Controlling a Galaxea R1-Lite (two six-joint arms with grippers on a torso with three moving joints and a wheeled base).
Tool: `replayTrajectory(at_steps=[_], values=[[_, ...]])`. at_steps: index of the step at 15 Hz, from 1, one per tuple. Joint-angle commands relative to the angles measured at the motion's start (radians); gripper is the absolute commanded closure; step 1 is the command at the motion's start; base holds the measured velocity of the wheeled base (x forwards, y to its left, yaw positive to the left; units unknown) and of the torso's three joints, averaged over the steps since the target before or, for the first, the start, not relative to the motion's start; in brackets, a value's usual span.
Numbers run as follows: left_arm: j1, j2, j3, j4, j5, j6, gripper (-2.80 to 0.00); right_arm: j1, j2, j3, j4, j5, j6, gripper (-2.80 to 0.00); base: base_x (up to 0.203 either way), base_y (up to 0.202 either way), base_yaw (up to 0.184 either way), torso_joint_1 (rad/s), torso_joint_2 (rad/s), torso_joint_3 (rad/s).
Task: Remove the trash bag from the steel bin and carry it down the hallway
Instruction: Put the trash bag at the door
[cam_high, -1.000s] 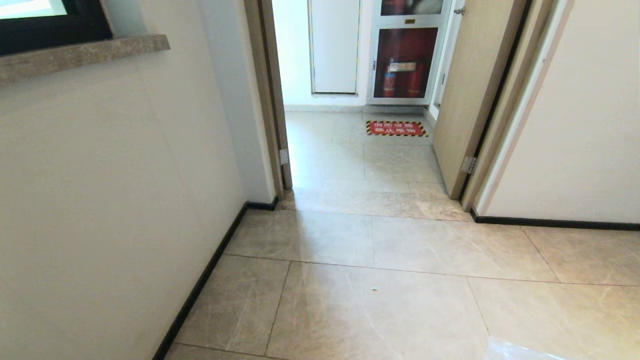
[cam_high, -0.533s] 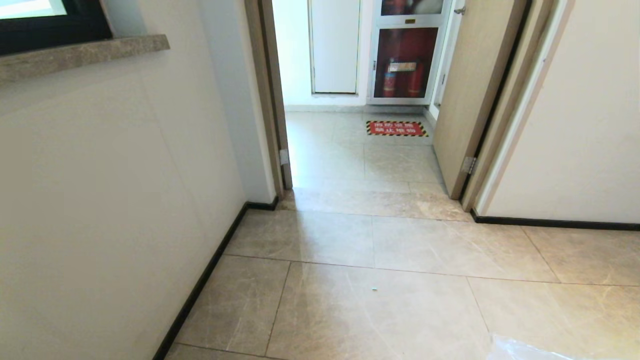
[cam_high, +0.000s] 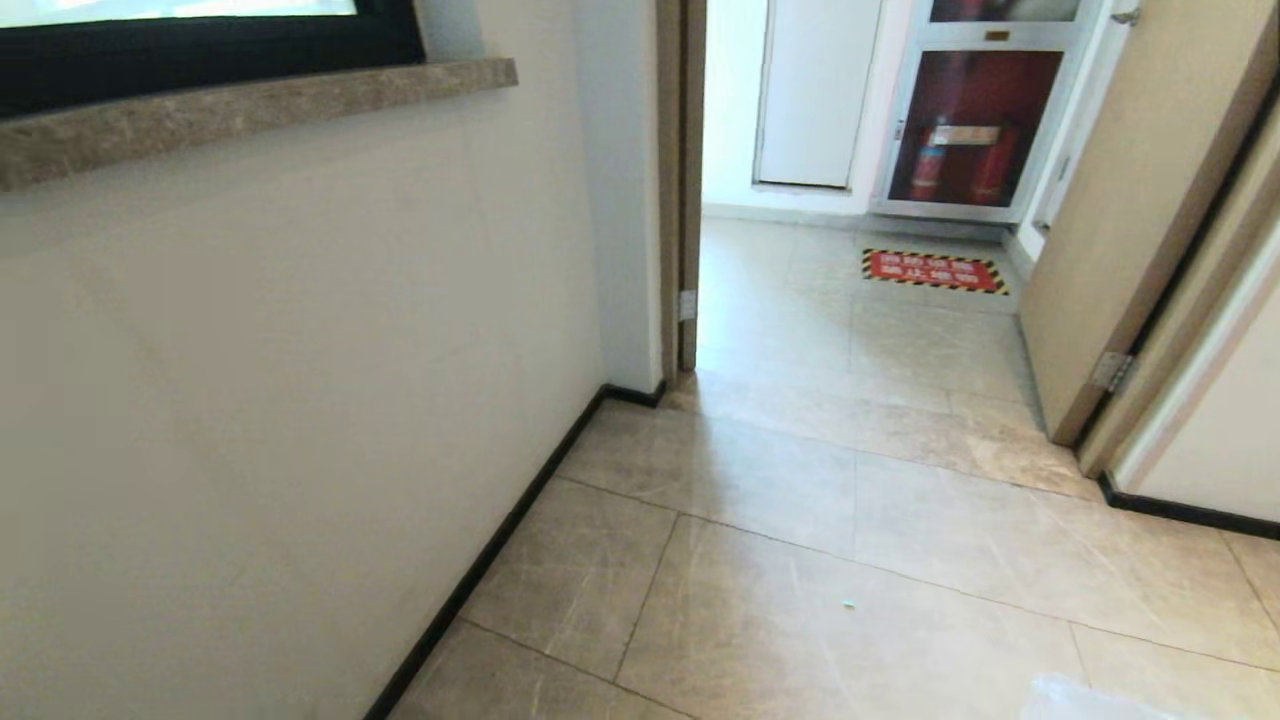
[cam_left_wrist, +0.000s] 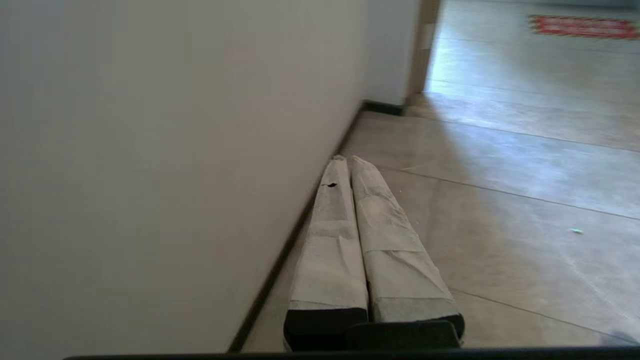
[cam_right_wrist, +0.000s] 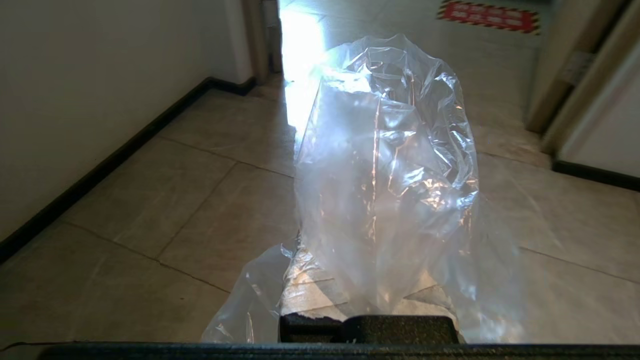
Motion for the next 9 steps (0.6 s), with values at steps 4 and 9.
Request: replayTrajectory(at_steps=[4,9], values=[[0.000,0.000,0.000,0.000,0.000,0.000,0.00,0.001,0.000,0.000,0.001,0.000,-0.002,0.00,-0.001,-0.012,0.171,0.001,0.00,0.004],[0.000,0.000,0.000,0.000,0.000,-0.001,0.00,0.001,0.000,0.000,0.001,0.000,0.000,0.00,-0.001,-0.012,0.173,0.003,0.00,0.001]])
